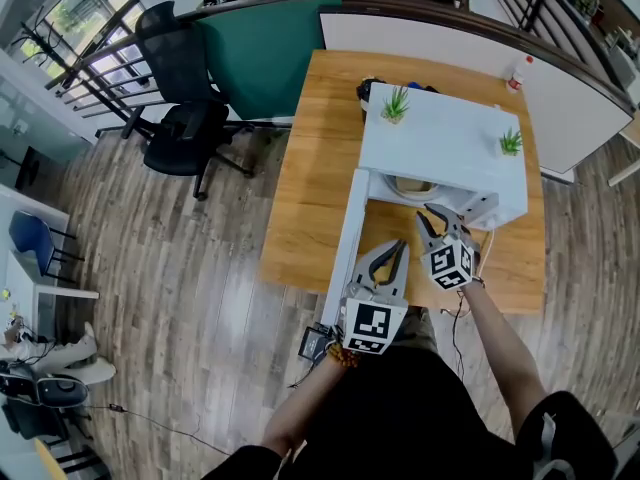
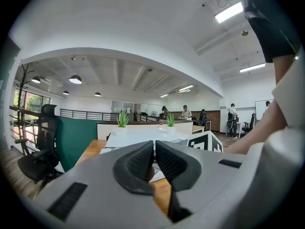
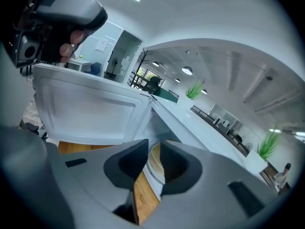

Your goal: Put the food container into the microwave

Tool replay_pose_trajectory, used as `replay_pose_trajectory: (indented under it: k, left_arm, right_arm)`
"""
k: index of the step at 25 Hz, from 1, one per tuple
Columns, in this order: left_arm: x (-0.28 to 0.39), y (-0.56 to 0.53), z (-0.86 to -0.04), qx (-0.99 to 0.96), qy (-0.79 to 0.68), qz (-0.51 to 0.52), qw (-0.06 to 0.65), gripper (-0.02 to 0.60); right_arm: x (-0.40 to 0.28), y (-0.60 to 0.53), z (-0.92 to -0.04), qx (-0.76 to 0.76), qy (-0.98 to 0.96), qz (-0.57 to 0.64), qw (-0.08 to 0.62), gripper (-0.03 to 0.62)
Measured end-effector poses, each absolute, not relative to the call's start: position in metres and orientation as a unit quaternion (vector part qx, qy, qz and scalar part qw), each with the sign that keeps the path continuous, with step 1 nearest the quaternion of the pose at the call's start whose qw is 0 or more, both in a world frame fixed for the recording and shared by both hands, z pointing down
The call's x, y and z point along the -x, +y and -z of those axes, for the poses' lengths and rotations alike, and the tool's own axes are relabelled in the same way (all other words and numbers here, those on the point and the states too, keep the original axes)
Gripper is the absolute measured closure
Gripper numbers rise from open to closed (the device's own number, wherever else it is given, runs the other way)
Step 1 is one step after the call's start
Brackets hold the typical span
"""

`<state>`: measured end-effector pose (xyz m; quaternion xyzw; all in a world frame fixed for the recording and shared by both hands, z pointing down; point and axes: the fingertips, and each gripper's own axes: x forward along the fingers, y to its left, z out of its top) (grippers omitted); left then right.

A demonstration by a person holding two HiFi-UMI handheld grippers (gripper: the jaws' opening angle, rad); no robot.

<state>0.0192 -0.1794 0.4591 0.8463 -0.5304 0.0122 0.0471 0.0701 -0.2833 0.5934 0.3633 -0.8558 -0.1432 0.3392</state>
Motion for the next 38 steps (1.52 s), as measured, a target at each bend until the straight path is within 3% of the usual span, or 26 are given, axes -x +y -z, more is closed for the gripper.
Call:
replay_pose_trajectory:
  k: [20,38]
  left_arm:
    - [-0.006,-0.185,-0.458,-0.836,-0.547,0.003,0.055,0.551]
    - [-0.01,-0.169,-0.45,-0.827,-0.562,0.017,0.019,0.551]
  right_arm:
    - [-0.065,-0.249,-0.483,-0.433,-0.875,0.133,0.171,0.574]
    - [-0.068,-0.2,-0.442,-0.484,-0.864,0.11,0.089,0.589]
